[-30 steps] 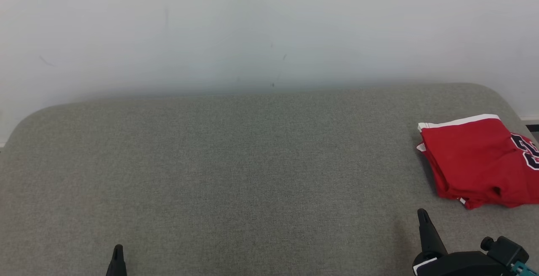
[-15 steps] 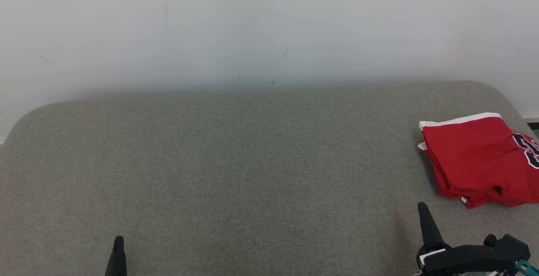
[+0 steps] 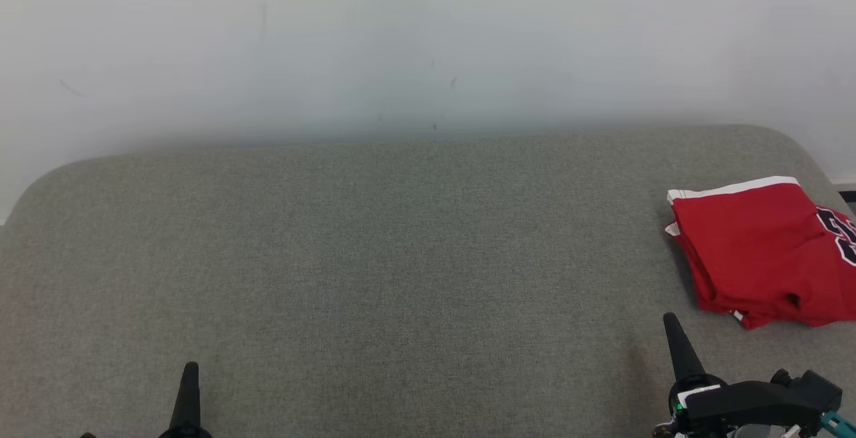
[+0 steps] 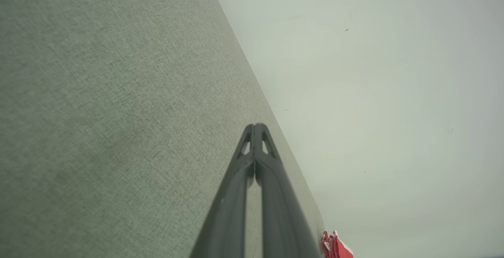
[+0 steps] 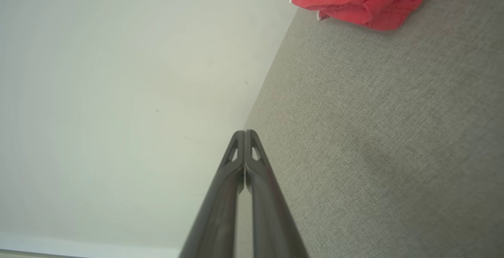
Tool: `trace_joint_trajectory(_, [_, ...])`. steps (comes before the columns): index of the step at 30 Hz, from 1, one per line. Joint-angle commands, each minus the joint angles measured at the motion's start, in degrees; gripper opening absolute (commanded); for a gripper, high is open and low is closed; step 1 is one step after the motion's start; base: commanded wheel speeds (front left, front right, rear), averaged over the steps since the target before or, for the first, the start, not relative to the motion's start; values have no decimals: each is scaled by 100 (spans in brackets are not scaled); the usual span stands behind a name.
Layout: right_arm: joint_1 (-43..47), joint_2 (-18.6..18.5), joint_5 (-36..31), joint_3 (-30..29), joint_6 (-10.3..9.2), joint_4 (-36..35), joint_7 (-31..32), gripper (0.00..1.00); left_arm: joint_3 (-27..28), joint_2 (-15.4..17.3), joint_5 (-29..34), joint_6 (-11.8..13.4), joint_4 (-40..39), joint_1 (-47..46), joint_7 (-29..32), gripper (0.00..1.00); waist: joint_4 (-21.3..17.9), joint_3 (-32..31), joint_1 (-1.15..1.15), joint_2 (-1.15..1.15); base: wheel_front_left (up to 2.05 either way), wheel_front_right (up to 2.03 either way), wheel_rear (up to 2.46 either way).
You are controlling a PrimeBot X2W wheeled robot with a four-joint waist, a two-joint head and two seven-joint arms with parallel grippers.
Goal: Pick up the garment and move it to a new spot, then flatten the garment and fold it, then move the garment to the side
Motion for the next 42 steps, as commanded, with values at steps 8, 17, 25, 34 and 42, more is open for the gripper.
trace_joint_trajectory(8, [-147, -1, 488, -18, 4, -55, 86, 0, 33, 20, -504, -19, -47, -186, 124, 0, 4, 25, 0, -1, 0, 0, 0])
trace_joint_trajectory(17, [-203, -1, 972, -32, 5, -53, 173, 0, 46, 21, -939, -31, -44, -274, 237, 0, 8, 56, 0, -1, 0, 0, 0])
trace_joint_trajectory(25, [-241, -2, 1371, -42, 5, -50, 240, 0, 58, 22, -1311, -40, -39, -338, 338, 0, 11, 84, 0, -1, 0, 0, 0])
trace_joint_trajectory(34, [-292, -1, 1821, -56, 6, -48, 332, 0, 70, 21, -1759, -53, -32, -402, 445, 0, 16, 118, 0, -1, 0, 0, 0])
trace_joint_trajectory(42, [-328, -1, 2169, -65, 6, -46, 387, 0, 80, 22, -2080, -63, -29, -463, 528, 0, 20, 145, 0, -1, 0, 0, 0])
